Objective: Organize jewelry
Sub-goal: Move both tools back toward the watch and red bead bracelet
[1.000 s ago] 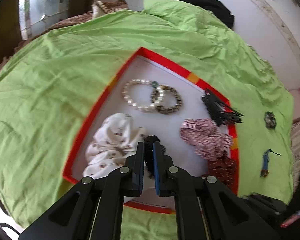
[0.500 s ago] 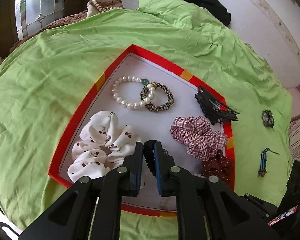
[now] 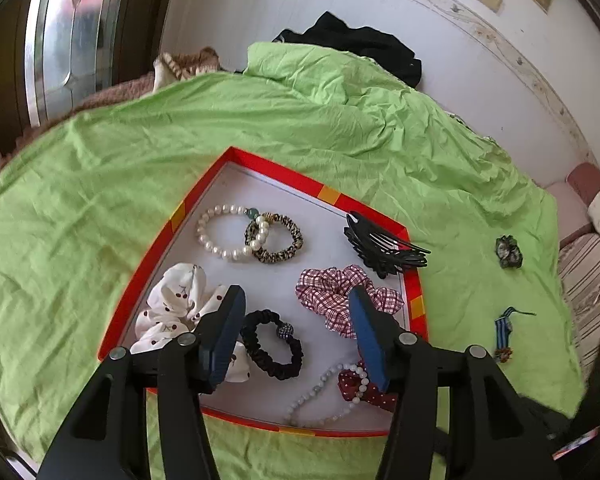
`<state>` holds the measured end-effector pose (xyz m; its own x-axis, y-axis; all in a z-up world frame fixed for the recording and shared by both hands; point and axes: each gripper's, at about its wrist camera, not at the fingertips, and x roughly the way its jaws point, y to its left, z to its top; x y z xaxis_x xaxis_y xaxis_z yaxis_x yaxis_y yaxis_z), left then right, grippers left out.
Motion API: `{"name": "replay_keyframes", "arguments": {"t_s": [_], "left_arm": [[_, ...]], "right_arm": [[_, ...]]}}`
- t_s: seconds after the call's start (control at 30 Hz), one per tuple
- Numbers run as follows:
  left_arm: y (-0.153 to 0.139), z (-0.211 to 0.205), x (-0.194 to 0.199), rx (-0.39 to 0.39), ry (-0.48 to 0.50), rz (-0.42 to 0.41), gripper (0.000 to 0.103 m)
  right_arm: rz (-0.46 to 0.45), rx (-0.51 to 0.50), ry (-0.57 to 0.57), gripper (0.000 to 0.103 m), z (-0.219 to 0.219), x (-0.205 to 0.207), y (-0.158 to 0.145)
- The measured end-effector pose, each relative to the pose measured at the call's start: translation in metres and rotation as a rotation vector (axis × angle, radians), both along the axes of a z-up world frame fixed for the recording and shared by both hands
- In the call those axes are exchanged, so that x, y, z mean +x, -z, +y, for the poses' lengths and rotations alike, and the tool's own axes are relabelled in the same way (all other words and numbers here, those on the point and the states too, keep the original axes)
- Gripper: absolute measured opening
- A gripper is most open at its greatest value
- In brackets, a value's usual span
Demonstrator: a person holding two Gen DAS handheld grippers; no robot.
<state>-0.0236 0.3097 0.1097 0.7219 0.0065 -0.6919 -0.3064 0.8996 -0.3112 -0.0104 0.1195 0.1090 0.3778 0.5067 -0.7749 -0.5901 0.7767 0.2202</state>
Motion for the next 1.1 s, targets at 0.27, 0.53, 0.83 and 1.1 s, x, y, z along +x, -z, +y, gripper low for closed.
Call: {"name": "replay_keyframes", "arguments": {"t_s": [0.27,0.53,0.83,1.1], "left_arm": [[-0.001,-0.029,0.005,0.098,0.025,0.007,0.054],[-0.002,-0.078,0.007,0.21,0.107,-0.004,0.054],[0.009,-0.143,0.01,0.26,0.231,0.004,0.055],[0.03,-0.194,0.015,0.28,0.344,0.041,0.055]], "right_arm": [[-0.013,-0.007,0.145,0.059,-0.083,0.006,0.002],[-0.008,-0.017,0.347,0.059,-0.192,0.02,0.009],[0.023,0.036,0.579,0.059,-0.297,0.041,0.023],[0.073,0.066,0.641,0.059,-0.323,0.052,0.045]]}}
